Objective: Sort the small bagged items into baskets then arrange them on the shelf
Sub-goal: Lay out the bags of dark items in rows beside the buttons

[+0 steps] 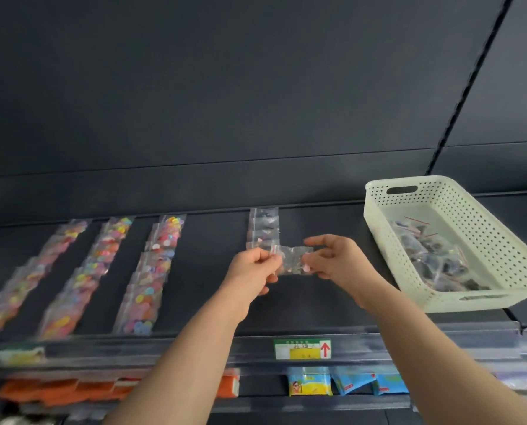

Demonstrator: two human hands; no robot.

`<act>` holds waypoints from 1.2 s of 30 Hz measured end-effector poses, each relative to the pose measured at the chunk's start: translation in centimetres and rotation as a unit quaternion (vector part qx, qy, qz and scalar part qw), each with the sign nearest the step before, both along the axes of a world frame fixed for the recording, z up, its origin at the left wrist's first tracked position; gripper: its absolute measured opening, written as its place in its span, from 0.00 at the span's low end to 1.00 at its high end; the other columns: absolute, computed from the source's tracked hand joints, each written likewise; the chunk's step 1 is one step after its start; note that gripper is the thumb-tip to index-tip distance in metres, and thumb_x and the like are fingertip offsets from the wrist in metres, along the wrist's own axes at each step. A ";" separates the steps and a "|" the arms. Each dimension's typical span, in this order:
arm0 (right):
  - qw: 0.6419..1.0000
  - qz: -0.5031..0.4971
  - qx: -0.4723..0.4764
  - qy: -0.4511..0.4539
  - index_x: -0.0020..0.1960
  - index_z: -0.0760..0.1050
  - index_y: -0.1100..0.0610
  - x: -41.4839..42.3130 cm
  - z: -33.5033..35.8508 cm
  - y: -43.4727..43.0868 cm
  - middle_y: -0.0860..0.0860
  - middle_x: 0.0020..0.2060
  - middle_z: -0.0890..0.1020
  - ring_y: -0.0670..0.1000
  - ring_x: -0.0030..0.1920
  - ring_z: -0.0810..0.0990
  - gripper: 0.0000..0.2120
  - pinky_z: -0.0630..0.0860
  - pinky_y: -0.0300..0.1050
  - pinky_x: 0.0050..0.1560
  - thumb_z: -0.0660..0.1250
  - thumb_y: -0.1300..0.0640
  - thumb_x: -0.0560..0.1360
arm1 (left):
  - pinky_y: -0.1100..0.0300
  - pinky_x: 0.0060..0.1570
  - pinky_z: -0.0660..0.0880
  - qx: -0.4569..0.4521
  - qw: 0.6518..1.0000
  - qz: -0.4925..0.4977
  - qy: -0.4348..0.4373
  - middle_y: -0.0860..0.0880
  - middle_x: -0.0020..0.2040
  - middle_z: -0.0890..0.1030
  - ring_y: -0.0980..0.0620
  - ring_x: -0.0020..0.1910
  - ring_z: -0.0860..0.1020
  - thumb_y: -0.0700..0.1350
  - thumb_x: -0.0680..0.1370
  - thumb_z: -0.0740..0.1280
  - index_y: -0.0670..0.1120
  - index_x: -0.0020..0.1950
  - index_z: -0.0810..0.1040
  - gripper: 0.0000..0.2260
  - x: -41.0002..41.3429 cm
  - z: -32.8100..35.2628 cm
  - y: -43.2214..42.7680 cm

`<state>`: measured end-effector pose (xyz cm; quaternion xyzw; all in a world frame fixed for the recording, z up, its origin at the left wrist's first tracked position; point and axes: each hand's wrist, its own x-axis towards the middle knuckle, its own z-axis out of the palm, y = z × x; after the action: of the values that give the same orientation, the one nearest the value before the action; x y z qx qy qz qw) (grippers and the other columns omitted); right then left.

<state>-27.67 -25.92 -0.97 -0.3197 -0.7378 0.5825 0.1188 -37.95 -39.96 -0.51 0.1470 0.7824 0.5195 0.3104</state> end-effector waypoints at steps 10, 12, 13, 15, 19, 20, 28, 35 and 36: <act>0.989 -0.022 0.117 -0.083 0.44 0.77 0.51 -2.8 -2.6 -5.0 0.47 0.34 0.84 0.41 0.33 0.83 0.05 0.74 0.34 0.34 0.73 0.55 0.71 | 0.58 0.36 0.74 -0.206 0.961 -0.004 0.184 0.51 0.31 0.81 0.49 0.35 0.80 0.53 0.77 0.69 0.48 0.38 0.81 0.12 -2.6 -2.7 -4.0; 0.986 -0.042 0.140 -0.084 0.43 0.76 0.50 -3.2 -2.9 -5.3 0.46 0.33 0.84 0.42 0.35 0.83 0.07 0.77 0.39 0.38 0.73 0.54 0.70 | 0.60 0.33 0.72 -0.228 0.951 -0.010 0.206 0.51 0.32 0.81 0.50 0.33 0.79 0.54 0.78 0.69 0.48 0.38 0.81 0.13 -2.9 -2.8 -4.0; 0.984 -0.051 0.146 -0.085 0.43 0.75 0.49 -3.4 -3.1 -5.4 0.46 0.33 0.84 0.43 0.36 0.83 0.07 0.79 0.41 0.40 0.73 0.54 0.70 | 0.61 0.32 0.71 -0.235 0.948 -0.013 0.213 0.50 0.33 0.82 0.50 0.33 0.79 0.54 0.78 0.68 0.47 0.39 0.81 0.13 -3.1 -2.9 -3.9; 0.981 -0.066 0.156 -0.093 0.44 0.74 0.48 -3.6 -3.3 -5.6 0.46 0.33 0.83 0.44 0.37 0.82 0.08 0.80 0.44 0.42 0.74 0.53 0.70 | 0.61 0.32 0.71 -0.241 0.945 -0.017 0.220 0.50 0.34 0.83 0.50 0.32 0.79 0.54 0.79 0.67 0.47 0.38 0.82 0.14 -3.3 -3.2 -3.8; 0.978 -0.085 0.162 -0.104 0.49 0.74 0.49 -4.0 -3.5 -5.8 0.44 0.34 0.81 0.45 0.39 0.81 0.11 0.78 0.42 0.40 0.74 0.52 0.70 | 0.58 0.35 0.76 -0.249 0.939 -0.018 0.236 0.52 0.36 0.83 0.50 0.36 0.81 0.54 0.79 0.67 0.48 0.38 0.81 0.13 -3.6 -3.6 -3.6; 0.977 -0.087 0.165 -0.108 0.49 0.74 0.49 -4.1 -3.5 -5.8 0.44 0.34 0.81 0.45 0.39 0.81 0.12 0.77 0.42 0.40 0.74 0.52 0.70 | 0.57 0.36 0.77 -0.252 0.937 -0.021 0.240 0.52 0.37 0.83 0.50 0.37 0.81 0.53 0.79 0.67 0.48 0.38 0.81 0.13 -3.7 -3.6 -3.5; 0.969 -0.085 0.207 -0.106 0.53 0.75 0.52 -4.0 -3.3 -5.5 0.45 0.37 0.78 0.47 0.40 0.77 0.13 0.72 0.39 0.39 0.73 0.51 0.71 | 0.58 0.35 0.73 -0.263 0.928 -0.025 0.263 0.51 0.41 0.82 0.49 0.42 0.80 0.55 0.78 0.67 0.48 0.45 0.78 0.11 -3.9 -3.1 -3.3; 0.909 -0.103 0.389 -0.112 0.52 0.78 0.48 -1.6 0.0 -2.3 0.45 0.47 0.82 0.52 0.48 0.80 0.07 0.75 0.44 0.44 0.64 0.54 0.76 | 0.57 0.40 0.76 -0.176 0.950 -0.045 0.254 0.56 0.40 0.81 0.52 0.42 0.80 0.54 0.77 0.68 0.51 0.45 0.76 0.07 -2.4 -0.8 0.3; 0.895 -0.113 0.414 -0.117 0.52 0.78 0.48 -0.9 0.5 -1.5 0.46 0.47 0.82 0.52 0.48 0.80 0.07 0.75 0.44 0.42 0.63 0.54 0.76 | 0.56 0.42 0.78 -0.162 0.954 -0.055 0.246 0.56 0.39 0.81 0.52 0.40 0.81 0.54 0.76 0.68 0.51 0.45 0.77 0.07 -1.9 -0.6 1.2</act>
<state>-28.54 -27.46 -0.46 -0.3888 -0.8797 0.1652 0.2184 -39.86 -38.74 -1.10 0.2608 0.8989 0.3154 0.1564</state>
